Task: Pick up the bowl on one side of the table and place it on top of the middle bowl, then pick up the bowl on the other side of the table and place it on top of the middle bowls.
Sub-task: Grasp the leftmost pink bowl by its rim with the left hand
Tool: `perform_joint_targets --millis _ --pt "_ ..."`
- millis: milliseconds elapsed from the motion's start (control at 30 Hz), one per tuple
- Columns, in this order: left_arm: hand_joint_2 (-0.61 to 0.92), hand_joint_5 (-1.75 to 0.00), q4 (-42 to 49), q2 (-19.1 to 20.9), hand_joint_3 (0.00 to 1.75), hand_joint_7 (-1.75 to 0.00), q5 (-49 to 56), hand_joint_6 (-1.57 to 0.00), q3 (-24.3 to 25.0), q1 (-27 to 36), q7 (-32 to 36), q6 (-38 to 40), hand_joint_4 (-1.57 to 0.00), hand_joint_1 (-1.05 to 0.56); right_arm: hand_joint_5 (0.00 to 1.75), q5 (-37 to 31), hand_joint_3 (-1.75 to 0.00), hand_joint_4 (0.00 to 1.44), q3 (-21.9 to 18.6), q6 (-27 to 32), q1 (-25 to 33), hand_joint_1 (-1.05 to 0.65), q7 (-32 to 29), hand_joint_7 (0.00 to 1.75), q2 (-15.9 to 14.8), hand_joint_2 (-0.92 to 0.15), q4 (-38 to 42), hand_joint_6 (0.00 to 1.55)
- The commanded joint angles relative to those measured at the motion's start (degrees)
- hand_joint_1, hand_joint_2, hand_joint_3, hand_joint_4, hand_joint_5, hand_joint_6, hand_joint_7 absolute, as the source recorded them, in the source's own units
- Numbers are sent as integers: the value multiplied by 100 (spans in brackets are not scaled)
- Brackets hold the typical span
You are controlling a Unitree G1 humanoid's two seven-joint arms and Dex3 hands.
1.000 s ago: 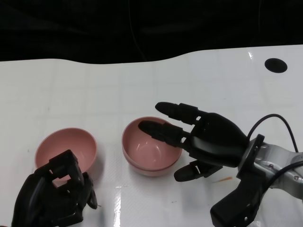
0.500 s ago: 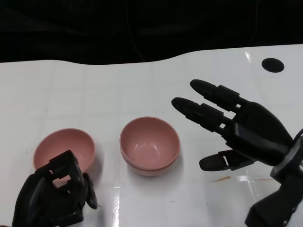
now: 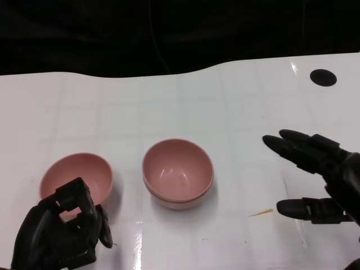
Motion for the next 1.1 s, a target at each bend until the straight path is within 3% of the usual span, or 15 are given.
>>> perform_joint_targets --millis 33,167,200,267,300,367,467,567,633,767,800,867,900,1000,1100 --pt "48 -175 30 106 139 -175 -67 -77 64 18 -35 19 -90 -2 10 273 -20 53 -145 -133 129 -57 131 5 68 -92 131 52" --pt "48 -175 19 106 139 -175 -68 -76 68 22 -23 36 -90 -2 10 420 -19 54 -213 -188 166 -56 278 4 122 -92 163 53" --pt "48 -175 0 107 139 -175 -59 -76 75 30 15 57 -90 -2 10 708 -18 55 -265 -265 252 -54 321 5 280 -92 284 54" --pt "48 -175 -28 102 139 -175 -67 -76 95 39 63 99 -90 -2 16 1159 -13 87 -354 -401 367 -33 439 7 532 -91 499 75" --pt "47 -175 -36 99 139 -175 -77 -77 107 42 76 120 -90 -2 18 1364 -12 96 -375 -447 401 -28 554 8 624 -91 599 82" --pt "47 -175 -22 96 139 -175 -110 -77 134 36 49 133 -90 -2 22 1648 -13 109 -407 -499 434 -22 807 10 719 -92 731 94" --pt "47 -175 29 95 140 -175 -147 -77 173 21 -18 103 -90 -2 30 2305 -16 116 -439 -523 504 -16 1428 12 878 -92 854 105" --pt "47 -175 16 107 140 -175 -176 -77 187 38 -34 107 -91 -2 59 2973 -22 111 -480 -399 593 -11 2142 8 1011 -92 846 118" --pt "47 -175 10 114 141 -175 -182 -77 186 44 -34 105 -91 -3 68 3219 -25 109 -549 -342 622 -10 2474 7 1070 -92 821 121" --pt "46 -175 -18 135 141 -175 -170 -77 200 72 -39 53 -91 -4 90 4444 -38 110 -627 673 913 -7 3607 11 1269 -91 182 131" --pt "46 -175 -28 139 139 -175 -191 -77 210 80 -49 59 -91 -5 110 4655 -55 106 -660 860 958 -4 3826 21 1317 -86 58 132" --pt "46 -175 -39 146 138 -175 -214 -77 218 88 -58 64 -91 -5 123 4885 -76 102 -757 1133 1028 -3 4135 56 1392 -77 -134 117" --pt "46 -175 -39 149 138 -175 -217 -77 216 88 -57 63 -91 -5 126 4899 -81 101 -815 1206 1049 -3 4216 69 1419 -75 -192 111" --pt "47 -175 -69 147 137 -175 -236 -77 224 109 -39 66 -92 -5 132 5143 -86 100 -952 1581 1093 -3 4585 82 1520 -72 -360 106" --pt "50 -175 -449 111 132 -173 -34 -75 274 341 261 -100 -89 -3 168 6645 -95 95 -1131 3531 1112 -5 5639 131 1627 -63 -837 90"
